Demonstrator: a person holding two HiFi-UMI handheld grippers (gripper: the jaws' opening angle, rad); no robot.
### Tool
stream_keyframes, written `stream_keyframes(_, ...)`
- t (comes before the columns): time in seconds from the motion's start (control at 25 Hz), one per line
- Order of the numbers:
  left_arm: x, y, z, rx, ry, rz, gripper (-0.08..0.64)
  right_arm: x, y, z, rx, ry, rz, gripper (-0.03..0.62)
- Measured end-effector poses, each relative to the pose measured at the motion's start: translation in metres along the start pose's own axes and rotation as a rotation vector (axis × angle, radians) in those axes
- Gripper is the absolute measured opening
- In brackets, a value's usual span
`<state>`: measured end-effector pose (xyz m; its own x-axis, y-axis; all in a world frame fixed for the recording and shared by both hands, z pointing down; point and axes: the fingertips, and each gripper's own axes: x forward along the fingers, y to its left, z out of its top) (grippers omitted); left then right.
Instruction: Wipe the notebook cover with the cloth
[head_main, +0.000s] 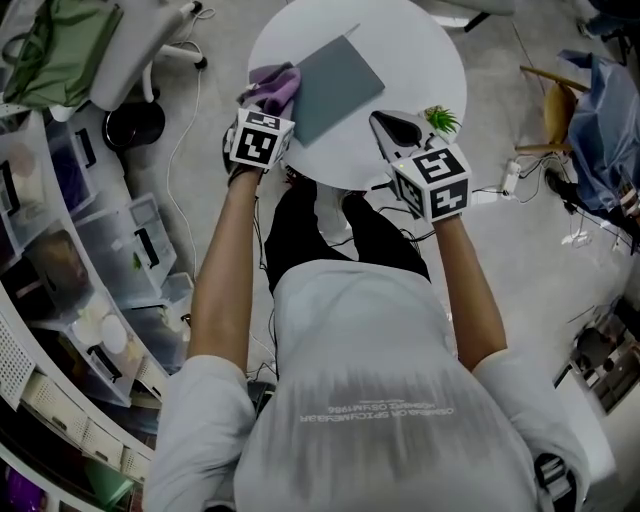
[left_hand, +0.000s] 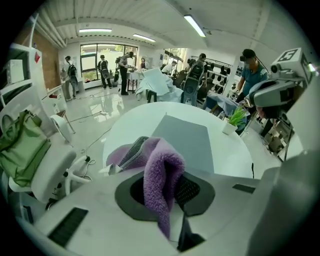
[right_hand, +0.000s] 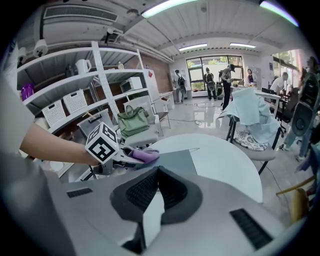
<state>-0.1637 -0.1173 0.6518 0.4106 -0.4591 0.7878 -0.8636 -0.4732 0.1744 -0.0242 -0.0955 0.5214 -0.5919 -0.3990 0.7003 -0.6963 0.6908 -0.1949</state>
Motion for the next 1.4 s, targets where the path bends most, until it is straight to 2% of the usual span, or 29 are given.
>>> stream_keyframes(0.16, -0.001, -0.023, -0.009, 0.001, 0.002, -0.026, 0.049, -0.004, 0.009, -0.002, -0.013, -0.007, 0.018, 0.002)
stream_keyframes(0.4, 0.001, -0.039, -0.019, -0.043, -0.002, -0.022, 0.049, -0.02, 0.007, -0.013, -0.017, -0.019, 0.02, 0.002)
stream_keyframes(0.76, -0.002, -0.087, -0.034, -0.061, 0.017, -0.027, 0.049, -0.053, -0.007, -0.031, -0.004, -0.04, 0.005, 0.002)
stream_keyframes(0.92, 0.006, -0.122, -0.05, -0.067, 0.089, -0.11, 0.048, -0.069, -0.012, -0.036, 0.0, -0.053, -0.007, 0.002)
stream_keyframes(0.96, 0.007, -0.127, -0.054, -0.059, 0.097, -0.111, 0.048, -0.073, -0.013, -0.034, -0.001, -0.062, -0.013, 0.003)
stream_keyframes(1.04, 0.007, -0.132, -0.055, -0.065, 0.08, -0.096, 0.048, -0.083, -0.015, -0.029, -0.009, -0.082, -0.024, 0.003)
stream_keyframes(1.12, 0.001, -0.14, -0.05, -0.114, 0.045, -0.111, 0.049, -0.093, -0.019, -0.025, -0.017, -0.094, -0.036, 0.002)
stream_keyframes(1.2, -0.007, -0.146, -0.04, -0.129, 0.013, -0.112, 0.049, -0.104, -0.028, -0.02, -0.014, -0.106, -0.052, 0.003)
stream_keyframes(1.4, -0.049, -0.132, 0.017, -0.119, -0.114, -0.083, 0.049, -0.126, -0.039, 0.017, -0.018, -0.179, -0.088, 0.002)
